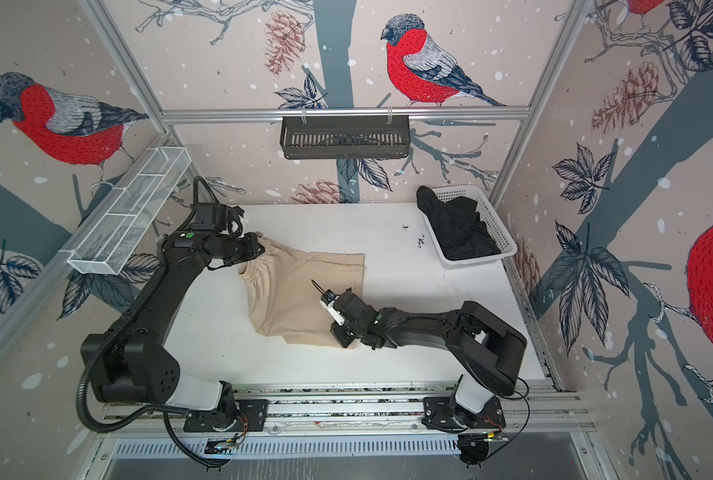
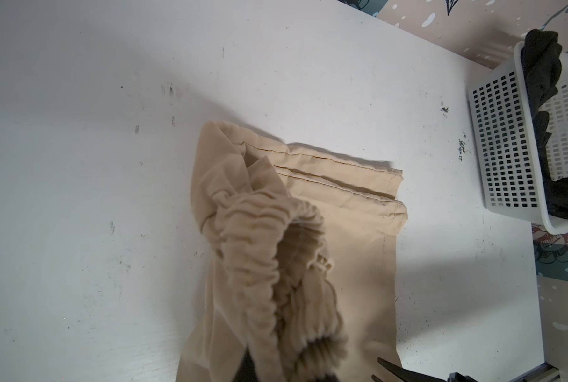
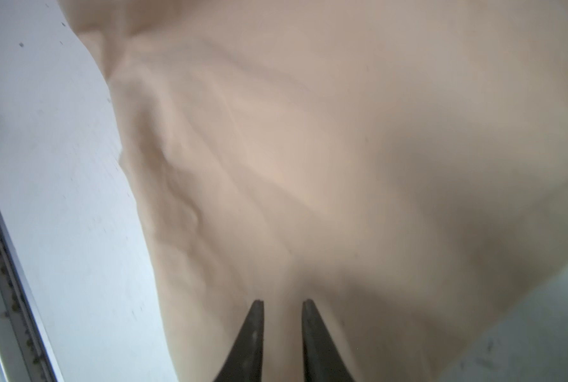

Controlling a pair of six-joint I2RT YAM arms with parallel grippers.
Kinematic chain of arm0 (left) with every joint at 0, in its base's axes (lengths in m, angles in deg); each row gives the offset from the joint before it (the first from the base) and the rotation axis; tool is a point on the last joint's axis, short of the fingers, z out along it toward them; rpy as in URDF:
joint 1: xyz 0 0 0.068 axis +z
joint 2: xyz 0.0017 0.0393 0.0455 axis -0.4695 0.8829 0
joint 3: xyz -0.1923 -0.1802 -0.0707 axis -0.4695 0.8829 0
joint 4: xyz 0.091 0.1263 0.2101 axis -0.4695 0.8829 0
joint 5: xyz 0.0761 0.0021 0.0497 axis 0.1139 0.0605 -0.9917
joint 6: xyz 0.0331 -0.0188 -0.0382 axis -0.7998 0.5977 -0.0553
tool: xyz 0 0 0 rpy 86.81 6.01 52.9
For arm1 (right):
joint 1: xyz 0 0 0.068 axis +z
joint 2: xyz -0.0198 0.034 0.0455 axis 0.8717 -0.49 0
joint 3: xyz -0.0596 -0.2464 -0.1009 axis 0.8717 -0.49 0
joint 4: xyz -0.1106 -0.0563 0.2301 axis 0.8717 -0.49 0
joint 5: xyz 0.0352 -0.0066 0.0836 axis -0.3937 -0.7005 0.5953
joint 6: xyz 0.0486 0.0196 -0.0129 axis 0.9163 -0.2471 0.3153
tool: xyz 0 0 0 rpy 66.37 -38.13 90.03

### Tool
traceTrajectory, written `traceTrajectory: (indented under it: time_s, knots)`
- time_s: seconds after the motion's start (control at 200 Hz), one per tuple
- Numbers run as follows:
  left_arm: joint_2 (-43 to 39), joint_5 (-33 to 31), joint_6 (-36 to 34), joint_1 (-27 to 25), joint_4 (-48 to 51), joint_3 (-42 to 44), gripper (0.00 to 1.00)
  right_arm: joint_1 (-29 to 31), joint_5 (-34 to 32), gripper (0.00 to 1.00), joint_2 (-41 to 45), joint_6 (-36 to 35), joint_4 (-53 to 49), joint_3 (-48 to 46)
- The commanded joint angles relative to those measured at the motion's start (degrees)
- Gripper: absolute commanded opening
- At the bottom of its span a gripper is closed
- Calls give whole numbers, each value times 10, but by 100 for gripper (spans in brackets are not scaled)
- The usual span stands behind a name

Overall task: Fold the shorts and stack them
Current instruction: 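Lay the waistband onto the shorts with the right gripper and draw back toward the robot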

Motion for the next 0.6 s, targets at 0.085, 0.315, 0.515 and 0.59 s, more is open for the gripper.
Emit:
traceTrajectory:
  time_s: [0.085,0.315,0.515,0.59]
  knots:
    - [-16,-53,32,-57,7,7,0,37,-48,15,38,63,17,-75]
    - [-43,-58,97,-118,-81,71,0,59,-51,13,7,73,37,-81]
    - [-37,-58,136,-162,-137,99,0,78,-44,11,-19,78,53,-72]
    - [-27,-57,139,-170,-141,90,0,86,-48,11,-26,80,47,-68]
